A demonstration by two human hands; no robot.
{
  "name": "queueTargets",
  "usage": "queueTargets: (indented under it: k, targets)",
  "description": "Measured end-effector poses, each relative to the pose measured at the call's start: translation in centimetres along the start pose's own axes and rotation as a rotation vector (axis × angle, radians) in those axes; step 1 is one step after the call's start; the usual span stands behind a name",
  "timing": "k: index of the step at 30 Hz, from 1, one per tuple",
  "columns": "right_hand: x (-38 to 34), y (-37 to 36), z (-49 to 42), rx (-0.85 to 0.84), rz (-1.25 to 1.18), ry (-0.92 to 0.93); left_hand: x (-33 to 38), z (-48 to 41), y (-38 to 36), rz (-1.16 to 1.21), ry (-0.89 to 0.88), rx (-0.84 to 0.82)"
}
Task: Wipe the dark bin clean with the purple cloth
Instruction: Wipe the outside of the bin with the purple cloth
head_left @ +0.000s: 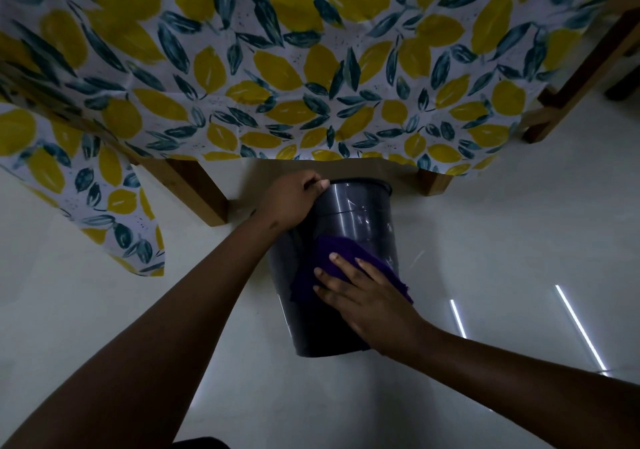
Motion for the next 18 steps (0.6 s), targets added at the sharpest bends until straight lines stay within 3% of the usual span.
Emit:
queueTargets:
  k: [5,10,16,18]
  targets:
    - [0.8,0.9,0.0,0.097,-0.206,-0.042,0.5,0.1,-0.4,-0.073,-0.023,-0.068]
    - [2.0,3.9,0.6,0.321,-1.006,-0.227,-0.3,-0.1,0.4,-0.091,0.03,0.005]
    - [5.4,5.1,1.6,0.477,-1.663,-0.541,0.1,-0.2,0.0,0.037,-0.007,-0.088]
    - [6.6,5.2,2.0,0.568,-1.857,-0.614,-0.3,-0.1,0.0,0.064,0.016,-0.05]
Point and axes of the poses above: each hand's wrist, its own z-axis away from the middle knuckle, its own y-axis out of the back of the hand, x = y × z, the point moved 5 cm from there along -z, towards the middle knuckle, and after that the axes turned 13 degrees about -x, right-handed, at the moved point
